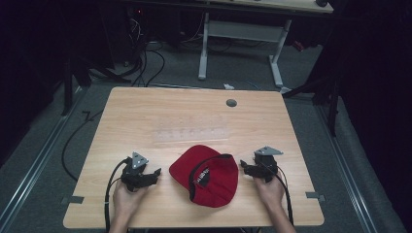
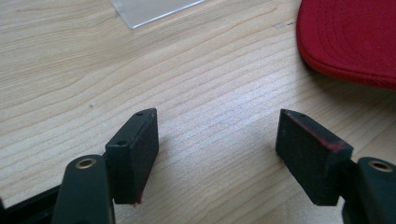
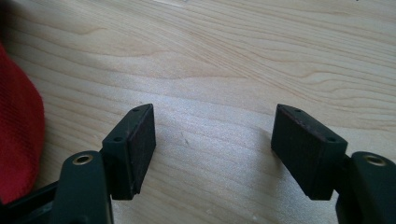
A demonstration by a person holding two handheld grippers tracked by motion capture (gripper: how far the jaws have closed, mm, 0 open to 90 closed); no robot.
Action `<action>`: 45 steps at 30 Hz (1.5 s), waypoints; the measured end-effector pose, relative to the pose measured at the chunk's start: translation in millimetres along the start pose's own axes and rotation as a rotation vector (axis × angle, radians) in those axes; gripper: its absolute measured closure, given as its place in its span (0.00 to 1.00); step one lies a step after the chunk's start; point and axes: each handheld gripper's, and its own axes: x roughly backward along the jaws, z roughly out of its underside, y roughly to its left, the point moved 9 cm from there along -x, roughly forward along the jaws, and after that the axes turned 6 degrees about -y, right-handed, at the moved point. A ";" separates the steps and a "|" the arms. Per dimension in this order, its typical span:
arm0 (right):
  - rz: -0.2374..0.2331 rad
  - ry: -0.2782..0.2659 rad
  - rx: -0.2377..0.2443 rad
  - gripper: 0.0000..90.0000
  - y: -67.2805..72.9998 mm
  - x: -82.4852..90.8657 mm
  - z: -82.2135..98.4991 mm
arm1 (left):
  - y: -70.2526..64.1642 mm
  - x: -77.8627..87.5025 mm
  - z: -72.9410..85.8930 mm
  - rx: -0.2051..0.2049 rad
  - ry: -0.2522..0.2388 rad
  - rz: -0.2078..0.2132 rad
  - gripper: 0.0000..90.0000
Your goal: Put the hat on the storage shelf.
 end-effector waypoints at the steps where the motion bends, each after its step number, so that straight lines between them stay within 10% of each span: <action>1: 0.000 0.000 0.000 0.34 0.0 0.0 0.0 | 0.2 -0.1 -0.1 0.001 -0.001 -0.001 0.34; 32: -0.005 -0.044 -0.028 0.47 -6.7 11.4 -0.5 | 1.0 -0.1 -0.1 0.000 0.001 -0.007 0.32; 45: -0.125 -0.155 -0.100 0.45 2.8 44.0 -16.4 | 0.7 -0.1 0.0 0.001 0.001 -0.007 0.32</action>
